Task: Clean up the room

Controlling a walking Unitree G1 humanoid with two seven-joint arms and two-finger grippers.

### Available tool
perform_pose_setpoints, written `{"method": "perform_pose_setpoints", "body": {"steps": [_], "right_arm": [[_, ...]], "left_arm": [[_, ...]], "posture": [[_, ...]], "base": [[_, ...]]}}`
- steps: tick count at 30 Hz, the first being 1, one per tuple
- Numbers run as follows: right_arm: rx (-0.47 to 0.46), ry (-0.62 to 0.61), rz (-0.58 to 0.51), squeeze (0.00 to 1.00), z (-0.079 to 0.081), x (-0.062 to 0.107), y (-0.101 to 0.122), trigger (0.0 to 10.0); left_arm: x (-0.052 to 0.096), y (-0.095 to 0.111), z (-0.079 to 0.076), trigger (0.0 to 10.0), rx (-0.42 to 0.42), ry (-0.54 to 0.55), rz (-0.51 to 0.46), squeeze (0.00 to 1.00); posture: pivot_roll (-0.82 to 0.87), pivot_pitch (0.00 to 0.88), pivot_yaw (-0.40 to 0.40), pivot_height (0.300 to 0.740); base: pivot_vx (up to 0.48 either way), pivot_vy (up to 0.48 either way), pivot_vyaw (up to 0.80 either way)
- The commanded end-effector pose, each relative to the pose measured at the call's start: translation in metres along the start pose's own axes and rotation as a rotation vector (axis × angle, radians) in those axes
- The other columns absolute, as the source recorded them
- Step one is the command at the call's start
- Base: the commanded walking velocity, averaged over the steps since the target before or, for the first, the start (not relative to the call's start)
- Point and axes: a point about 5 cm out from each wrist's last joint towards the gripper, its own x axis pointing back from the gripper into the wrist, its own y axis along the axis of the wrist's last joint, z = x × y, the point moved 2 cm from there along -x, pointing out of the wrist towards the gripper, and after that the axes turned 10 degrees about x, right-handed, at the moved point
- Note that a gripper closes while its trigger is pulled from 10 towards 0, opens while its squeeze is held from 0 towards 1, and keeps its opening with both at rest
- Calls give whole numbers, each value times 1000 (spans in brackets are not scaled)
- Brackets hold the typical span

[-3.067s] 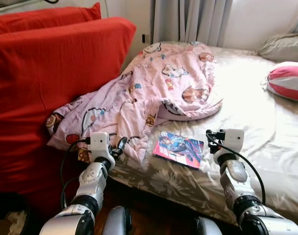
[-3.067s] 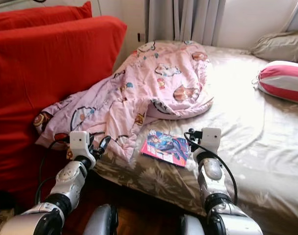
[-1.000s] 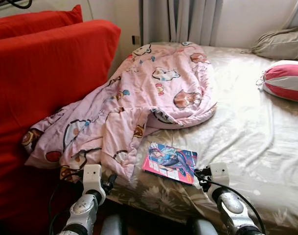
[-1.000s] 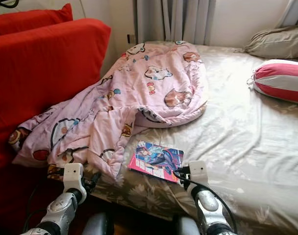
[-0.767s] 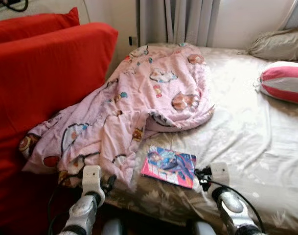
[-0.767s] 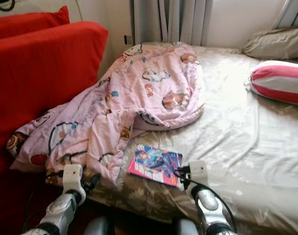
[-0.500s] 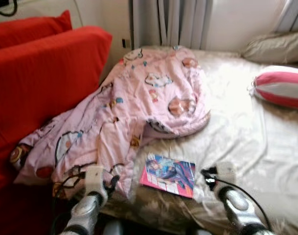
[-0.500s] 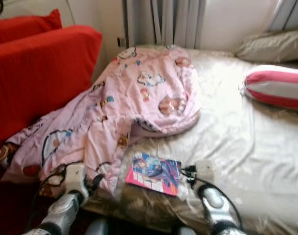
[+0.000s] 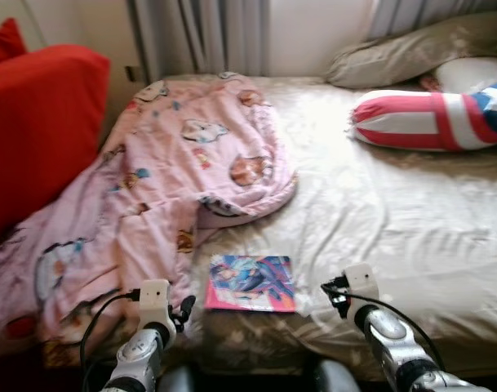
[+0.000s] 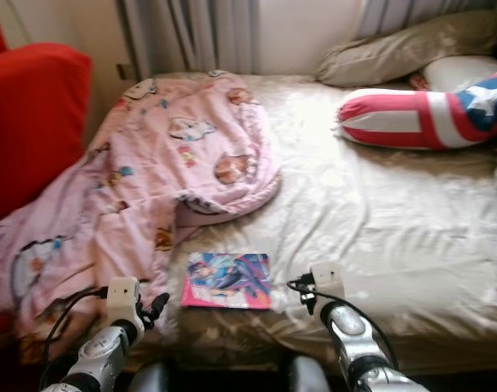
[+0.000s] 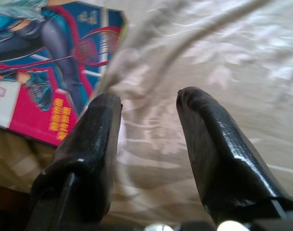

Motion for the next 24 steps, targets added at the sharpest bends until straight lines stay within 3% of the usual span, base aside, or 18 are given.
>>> {"method": "perform_pose_setpoints", "body": {"steps": [1,4,11,12,13,16,24], "right_arm": [[-4,-6,0,0,-3,-1,3,10000],[-47,-5,1,0,-2,-1,4,10000],[-25,32,9,0,1,-2,4,10000],[-21,42,14,914,1,-1,2,10000],[92,70,41,1000,3,0,-2,10000],[261,109,75,1000,6,1,-6,10000],[476,131,92,1000,4,-3,3,10000]], "left_arm": [[-1,-4,-3,10000,-11,-1,28,0],[-4,-2,-10,10000,-11,-1,37,0],[-5,0,-11,10000,-11,1,37,0],[-5,0,-10,10000,-11,2,37,0],[-4,1,-4,10000,-9,8,35,0],[-1,0,4,10000,-7,12,35,0],[0,-1,7,10000,-12,9,38,0]], "posture": [[89,0,6,584],[93,0,5,584],[105,0,0,584],[105,0,0,584],[107,0,2,584],[108,0,4,584],[118,0,5,584]], "base": [[0,0,0],[0,0,0],[0,0,0],[0,0,0],[0,0,0],[0,0,0],[0,0,0]]}}
